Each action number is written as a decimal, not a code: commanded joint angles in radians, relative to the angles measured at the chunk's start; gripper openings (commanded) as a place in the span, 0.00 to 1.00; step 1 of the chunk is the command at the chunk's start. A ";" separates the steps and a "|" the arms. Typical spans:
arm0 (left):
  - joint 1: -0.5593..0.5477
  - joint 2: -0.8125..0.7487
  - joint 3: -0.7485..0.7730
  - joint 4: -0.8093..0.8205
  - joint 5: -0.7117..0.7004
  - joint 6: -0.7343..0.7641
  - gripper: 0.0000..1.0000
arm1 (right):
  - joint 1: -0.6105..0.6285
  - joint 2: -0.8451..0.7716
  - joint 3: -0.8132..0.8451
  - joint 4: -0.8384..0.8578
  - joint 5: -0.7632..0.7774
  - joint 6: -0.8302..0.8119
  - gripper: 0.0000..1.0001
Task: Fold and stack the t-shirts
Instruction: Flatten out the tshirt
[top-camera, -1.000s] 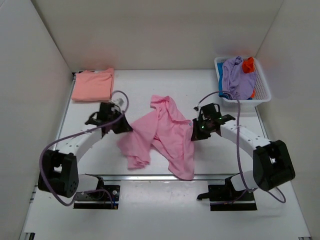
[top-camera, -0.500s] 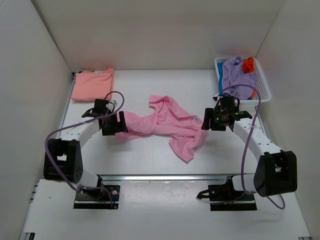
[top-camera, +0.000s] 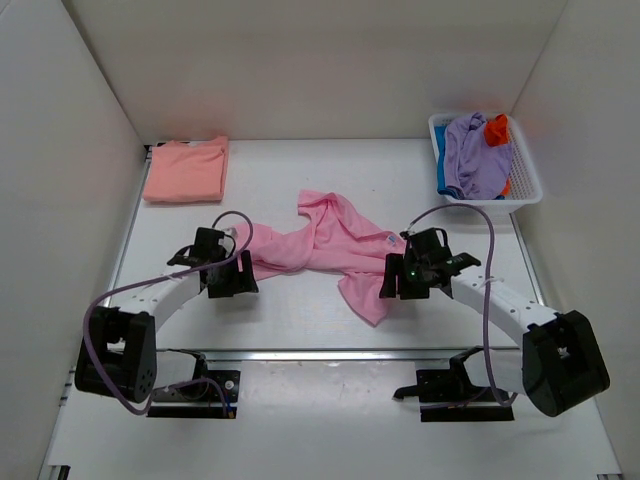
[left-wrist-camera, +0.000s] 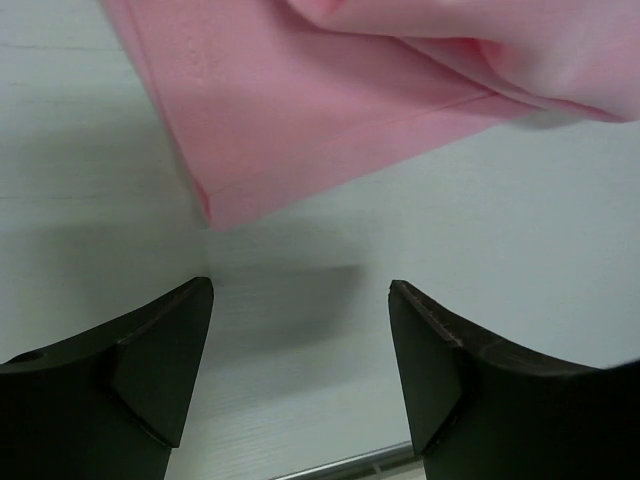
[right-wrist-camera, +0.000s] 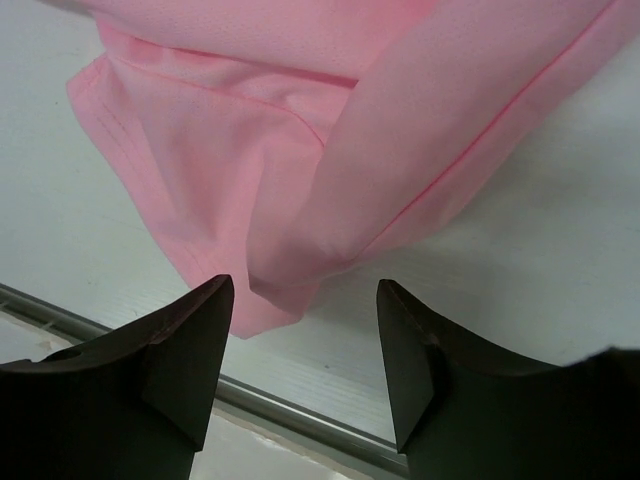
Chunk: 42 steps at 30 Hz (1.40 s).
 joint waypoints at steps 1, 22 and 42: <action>-0.015 -0.013 -0.007 0.098 -0.085 -0.047 0.83 | 0.030 -0.013 -0.019 0.105 0.025 0.091 0.57; 0.027 0.065 0.211 0.153 -0.036 -0.071 0.00 | 0.051 0.114 0.009 0.085 -0.013 0.014 0.00; 0.182 0.523 1.111 -0.016 -0.097 -0.048 0.71 | -0.200 -0.148 0.085 -0.164 -0.121 -0.155 0.00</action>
